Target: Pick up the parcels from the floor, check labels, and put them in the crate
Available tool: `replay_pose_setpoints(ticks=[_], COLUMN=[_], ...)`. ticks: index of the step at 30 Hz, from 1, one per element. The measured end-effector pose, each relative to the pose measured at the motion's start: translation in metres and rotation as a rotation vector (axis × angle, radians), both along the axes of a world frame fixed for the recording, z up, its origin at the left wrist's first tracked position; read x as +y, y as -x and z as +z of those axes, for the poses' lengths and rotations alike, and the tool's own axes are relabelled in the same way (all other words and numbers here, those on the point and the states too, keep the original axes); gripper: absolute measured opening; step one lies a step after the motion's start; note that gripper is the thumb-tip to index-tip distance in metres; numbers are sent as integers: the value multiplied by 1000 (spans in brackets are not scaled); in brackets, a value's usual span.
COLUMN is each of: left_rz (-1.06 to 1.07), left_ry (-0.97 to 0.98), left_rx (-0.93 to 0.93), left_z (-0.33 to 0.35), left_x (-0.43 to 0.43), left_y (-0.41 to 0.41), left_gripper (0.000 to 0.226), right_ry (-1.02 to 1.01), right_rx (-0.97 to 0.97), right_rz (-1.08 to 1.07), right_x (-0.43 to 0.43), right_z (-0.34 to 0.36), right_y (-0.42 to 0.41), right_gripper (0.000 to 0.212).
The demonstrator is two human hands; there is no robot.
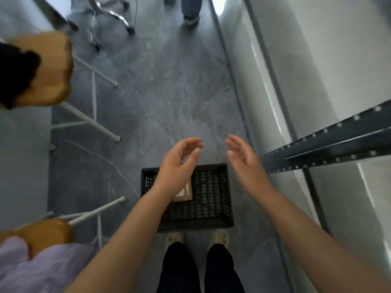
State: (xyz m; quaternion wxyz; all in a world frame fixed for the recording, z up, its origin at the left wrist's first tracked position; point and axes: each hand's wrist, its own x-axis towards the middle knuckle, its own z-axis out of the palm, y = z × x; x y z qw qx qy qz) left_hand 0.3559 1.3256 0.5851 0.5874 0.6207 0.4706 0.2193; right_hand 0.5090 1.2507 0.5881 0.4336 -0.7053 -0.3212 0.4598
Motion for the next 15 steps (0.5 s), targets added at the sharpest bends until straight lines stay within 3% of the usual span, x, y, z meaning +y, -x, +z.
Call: replay_pose_setpoints(ticks=[7, 15], left_rz=[-170, -535], left_ry=[-140, -249], left_rx=[-267, -457], left_z=[168, 247], left_x=[-11, -55], left_y=[-26, -48], left_gripper=[18, 22], right_ry=[-272, -377], right_rx=[-205, -340], right_rz=[-145, -469], right_x=[-37, -137], right_z=[180, 255], right_y=[-19, 12], right_gripper=[30, 30])
